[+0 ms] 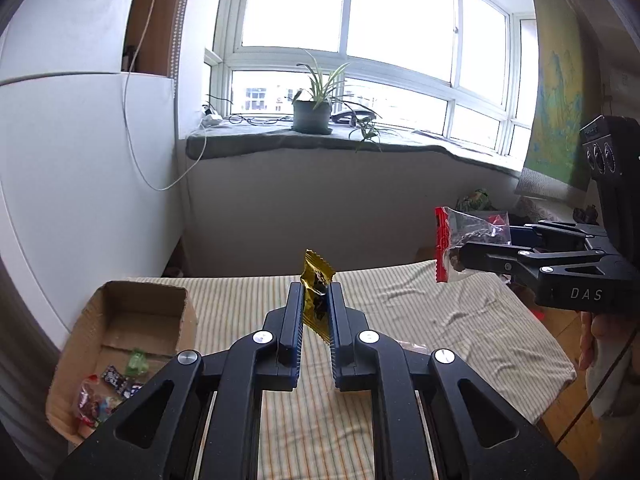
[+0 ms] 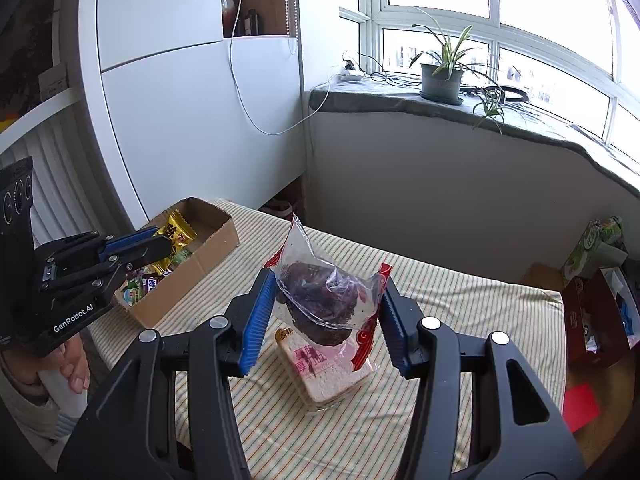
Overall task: Organize snacks
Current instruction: 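Carry both items over the cardboard box and open both tools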
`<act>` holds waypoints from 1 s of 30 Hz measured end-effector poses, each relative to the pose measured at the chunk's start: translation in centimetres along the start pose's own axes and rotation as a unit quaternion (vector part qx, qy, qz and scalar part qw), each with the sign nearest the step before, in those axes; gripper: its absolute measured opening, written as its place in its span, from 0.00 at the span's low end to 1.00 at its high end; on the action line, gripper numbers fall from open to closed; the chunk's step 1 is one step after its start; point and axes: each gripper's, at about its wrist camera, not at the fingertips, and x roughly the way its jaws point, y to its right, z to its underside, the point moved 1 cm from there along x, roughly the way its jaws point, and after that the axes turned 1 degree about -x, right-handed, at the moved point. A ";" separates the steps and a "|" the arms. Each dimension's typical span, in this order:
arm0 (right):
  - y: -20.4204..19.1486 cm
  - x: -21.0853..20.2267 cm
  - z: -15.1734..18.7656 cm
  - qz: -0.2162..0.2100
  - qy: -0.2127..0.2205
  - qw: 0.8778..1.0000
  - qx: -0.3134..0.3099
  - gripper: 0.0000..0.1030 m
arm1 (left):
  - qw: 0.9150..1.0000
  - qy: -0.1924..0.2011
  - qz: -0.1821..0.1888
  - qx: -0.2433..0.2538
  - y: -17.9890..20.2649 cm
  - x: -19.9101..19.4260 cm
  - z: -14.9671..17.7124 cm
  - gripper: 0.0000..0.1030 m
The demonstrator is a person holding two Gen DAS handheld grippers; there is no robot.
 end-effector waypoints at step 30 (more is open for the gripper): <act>-26.1 12.4 -3.1 -0.148 -0.057 0.979 -0.131 0.51 | 0.986 0.014 -0.109 -0.122 -20.0 -9.6 5.9 0.10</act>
